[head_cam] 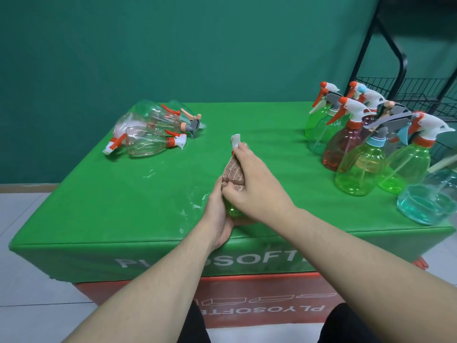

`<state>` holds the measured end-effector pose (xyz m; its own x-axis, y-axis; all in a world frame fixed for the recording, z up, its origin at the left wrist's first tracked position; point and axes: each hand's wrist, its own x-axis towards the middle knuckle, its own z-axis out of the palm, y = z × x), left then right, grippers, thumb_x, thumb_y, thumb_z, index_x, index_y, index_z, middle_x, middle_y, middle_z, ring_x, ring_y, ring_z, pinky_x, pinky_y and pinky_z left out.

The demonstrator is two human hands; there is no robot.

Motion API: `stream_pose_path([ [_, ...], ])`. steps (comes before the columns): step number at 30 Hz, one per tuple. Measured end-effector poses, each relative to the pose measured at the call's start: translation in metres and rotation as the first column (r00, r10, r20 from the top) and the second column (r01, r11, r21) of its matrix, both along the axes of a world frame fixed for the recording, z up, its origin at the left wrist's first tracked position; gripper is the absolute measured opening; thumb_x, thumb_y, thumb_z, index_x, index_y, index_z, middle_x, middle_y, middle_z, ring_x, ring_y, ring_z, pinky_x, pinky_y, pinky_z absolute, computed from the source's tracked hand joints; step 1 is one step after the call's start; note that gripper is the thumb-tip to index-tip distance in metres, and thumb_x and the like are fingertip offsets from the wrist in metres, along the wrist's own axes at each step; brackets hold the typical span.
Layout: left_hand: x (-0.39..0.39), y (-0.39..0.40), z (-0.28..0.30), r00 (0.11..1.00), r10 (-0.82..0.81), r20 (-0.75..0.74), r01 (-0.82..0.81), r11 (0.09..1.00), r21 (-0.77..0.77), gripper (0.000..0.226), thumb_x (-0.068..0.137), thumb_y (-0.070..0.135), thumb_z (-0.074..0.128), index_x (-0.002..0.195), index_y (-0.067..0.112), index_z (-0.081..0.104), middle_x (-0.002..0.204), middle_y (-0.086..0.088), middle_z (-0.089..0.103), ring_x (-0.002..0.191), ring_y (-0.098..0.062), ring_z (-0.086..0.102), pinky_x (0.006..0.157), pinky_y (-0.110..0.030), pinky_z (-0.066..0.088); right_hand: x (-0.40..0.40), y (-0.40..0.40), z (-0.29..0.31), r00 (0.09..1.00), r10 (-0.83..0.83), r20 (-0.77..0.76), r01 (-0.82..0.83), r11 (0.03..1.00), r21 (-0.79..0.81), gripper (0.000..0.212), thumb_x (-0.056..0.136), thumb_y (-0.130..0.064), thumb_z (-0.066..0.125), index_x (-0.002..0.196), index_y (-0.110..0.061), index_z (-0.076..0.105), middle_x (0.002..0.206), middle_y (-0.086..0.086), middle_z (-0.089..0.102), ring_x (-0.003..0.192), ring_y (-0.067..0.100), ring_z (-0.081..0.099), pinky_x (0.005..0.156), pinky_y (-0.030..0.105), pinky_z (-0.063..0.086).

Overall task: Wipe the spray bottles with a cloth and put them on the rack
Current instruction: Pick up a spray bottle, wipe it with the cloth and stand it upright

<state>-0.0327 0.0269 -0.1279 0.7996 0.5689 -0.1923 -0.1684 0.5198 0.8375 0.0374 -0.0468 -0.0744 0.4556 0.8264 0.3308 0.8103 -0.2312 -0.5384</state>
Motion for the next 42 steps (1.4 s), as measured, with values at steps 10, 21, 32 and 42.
stream_pose_path([
  [10, -0.002, 0.002, -0.003, 0.999, 0.047, 0.013, -0.047, 0.998, -0.039, 0.044, 0.108, 0.045, 0.032, 0.128, 0.027, 0.066, 0.114, -0.002, 0.077, 0.093, -0.022, 0.076, 0.066, -0.047, 0.060, -0.001, 0.006, -0.004, 0.993, -0.048, -0.111, 0.052, 0.998, 0.029, 0.072, 0.081, -0.042, 0.049, 0.150, -0.022, 0.048, 0.166, 0.001, 0.028, 0.149, 0.017, 0.031, 0.121, 0.036, 0.030],
  [21, -0.001, 0.002, -0.005, 0.998, 0.038, 0.055, -0.028, 0.984, -0.174, 0.072, 0.099, 0.067, 0.043, 0.140, 0.011, 0.062, 0.137, -0.015, 0.066, 0.131, -0.030, 0.061, 0.118, -0.045, 0.041, -0.011, -0.029, -0.055, 0.972, 0.098, 0.215, -0.126, 0.985, 0.121, 0.054, 0.097, -0.028, 0.041, 0.150, -0.016, 0.047, 0.166, 0.004, 0.026, 0.156, 0.024, 0.013, 0.124, 0.052, 0.020],
  [32, 0.010, 0.007, -0.017, 0.996, 0.060, 0.070, -0.053, 0.994, -0.095, 0.085, 0.083, 0.064, 0.076, 0.149, 0.024, 0.041, 0.141, -0.026, 0.059, 0.129, -0.045, 0.059, 0.110, -0.064, 0.044, -0.024, -0.047, -0.052, 0.994, 0.084, 0.065, -0.097, 0.969, 0.227, 0.052, 0.091, -0.034, 0.042, 0.137, -0.018, 0.058, 0.161, 0.000, 0.034, 0.154, 0.017, 0.014, 0.125, 0.047, 0.019],
  [42, 0.009, 0.009, -0.017, 1.000, -0.014, 0.020, 0.014, 1.000, -0.024, 0.070, 0.104, 0.064, 0.041, 0.152, 0.015, 0.048, 0.153, -0.010, 0.054, 0.143, -0.025, 0.049, 0.124, -0.044, 0.030, -0.013, -0.019, -0.042, 0.963, -0.056, 0.263, 0.012, 0.986, 0.166, 0.050, 0.099, -0.029, 0.042, 0.147, -0.016, 0.051, 0.157, 0.005, 0.043, 0.151, 0.031, 0.028, 0.121, 0.050, 0.026],
])
